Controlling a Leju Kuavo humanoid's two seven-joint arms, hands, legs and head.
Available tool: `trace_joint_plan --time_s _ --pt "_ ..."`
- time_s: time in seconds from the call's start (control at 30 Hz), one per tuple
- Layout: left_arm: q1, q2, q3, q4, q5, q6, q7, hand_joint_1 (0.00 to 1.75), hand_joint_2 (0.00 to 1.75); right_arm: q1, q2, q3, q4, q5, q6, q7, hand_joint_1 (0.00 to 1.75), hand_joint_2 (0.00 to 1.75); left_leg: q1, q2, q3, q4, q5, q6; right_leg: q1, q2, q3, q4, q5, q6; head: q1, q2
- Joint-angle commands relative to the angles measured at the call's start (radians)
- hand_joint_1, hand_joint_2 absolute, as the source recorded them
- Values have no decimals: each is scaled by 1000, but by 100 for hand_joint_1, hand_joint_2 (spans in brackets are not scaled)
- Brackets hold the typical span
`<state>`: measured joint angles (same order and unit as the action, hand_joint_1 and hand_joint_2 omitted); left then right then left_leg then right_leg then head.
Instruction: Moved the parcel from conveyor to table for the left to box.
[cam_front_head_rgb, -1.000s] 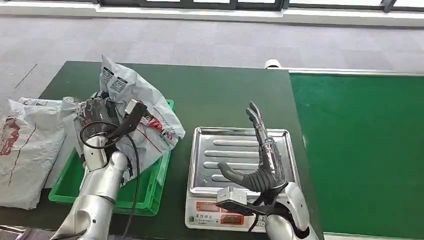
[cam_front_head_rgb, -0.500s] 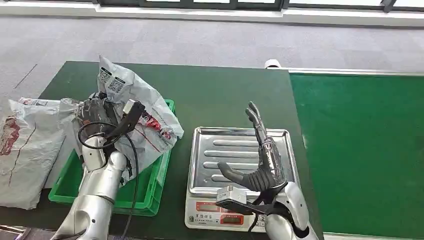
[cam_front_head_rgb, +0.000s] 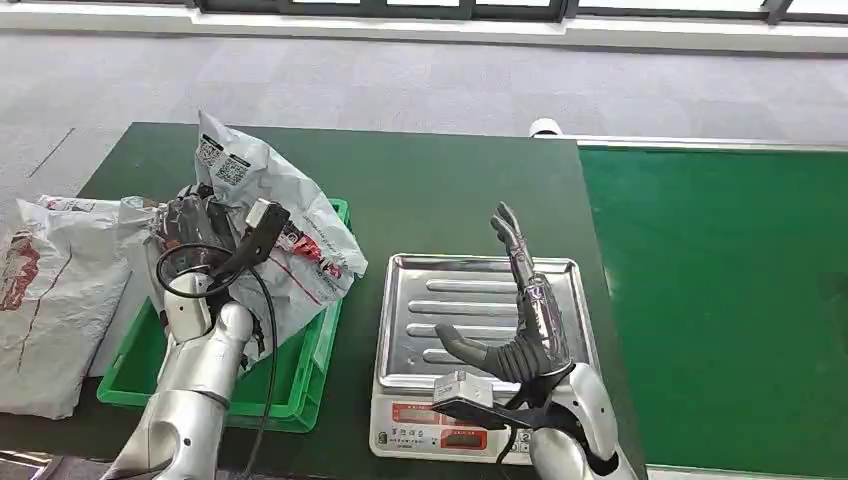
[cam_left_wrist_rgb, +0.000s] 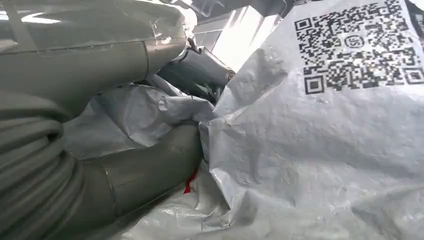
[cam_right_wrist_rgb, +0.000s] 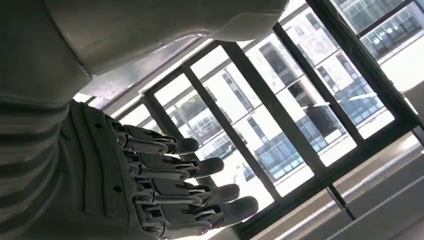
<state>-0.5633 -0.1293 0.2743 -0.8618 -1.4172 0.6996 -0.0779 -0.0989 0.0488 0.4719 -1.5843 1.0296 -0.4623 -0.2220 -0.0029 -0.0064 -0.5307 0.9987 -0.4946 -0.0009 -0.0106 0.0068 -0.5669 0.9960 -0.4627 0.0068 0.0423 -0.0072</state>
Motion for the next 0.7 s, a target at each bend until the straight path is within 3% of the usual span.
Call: trace_joint_plan --time_s 0.03,0.07,0.1,0.13,0.17,0.2,0.37,0.43,0.6,0.7 --pt "-40 -7 54 39 3 -1 -1 175 175 -34 -4 37 57 -7 1 3 0 175 2 2 3 -3 1 -1 2 0 3 -4 1 -1 0 0" --pt "-40 -7 54 39 3 -1 -1 175 175 -34 -4 37 57 -7 1 3 0 175 1 1 2 -2 0 -1 1 0 2 -3 1 0 0 0" --pt "178 -170 30 -213 254 -253 -252 0 0 24 34 -81 16 152 -126 145 0 175 1 1 1 -1 0 -1 1 0 1 -2 1 0 0 0" --pt "382 -205 -161 -585 631 -437 -620 0 0 56 5 -114 -49 129 -92 129 0 175 1 1 2 -2 0 -1 1 0 2 -3 1 0 0 0" --pt "518 -200 -327 -688 1133 -315 -620 0 0 82 3 -160 -92 113 -57 87 0 175 -1 0 5 -6 0 1 -1 -1 6 -6 -1 1 0 0" --pt "550 -173 -400 -714 1233 -255 -620 0 0 93 14 -184 -104 110 -41 63 0 175 -2 0 5 -5 -1 1 -2 0 4 -5 -1 1 0 0" --pt "510 -113 -398 -699 1297 -229 -620 0 0 86 29 -226 -21 108 -43 49 0 175 -3 -1 2 -1 -5 2 -4 -1 3 -2 -6 1 2 0" --pt "508 -108 -393 -693 1287 -230 -620 0 0 84 27 -242 -2 102 -51 48 0 175 -2 7 7 -4 -9 2 -2 5 7 -6 -5 1 1 0" --pt "519 -105 -408 -698 1274 -212 -620 0 0 88 26 -284 22 85 -63 52 0 175 -1 0 8 -4 -8 3 -1 -2 9 -7 -7 4 -1 0" --pt "519 -105 -408 -698 1274 -212 -620 0 0 88 26 -284 22 85 -63 52 0 175 -2 2 8 -2 -9 4 -2 0 8 -4 -8 4 -1 0"
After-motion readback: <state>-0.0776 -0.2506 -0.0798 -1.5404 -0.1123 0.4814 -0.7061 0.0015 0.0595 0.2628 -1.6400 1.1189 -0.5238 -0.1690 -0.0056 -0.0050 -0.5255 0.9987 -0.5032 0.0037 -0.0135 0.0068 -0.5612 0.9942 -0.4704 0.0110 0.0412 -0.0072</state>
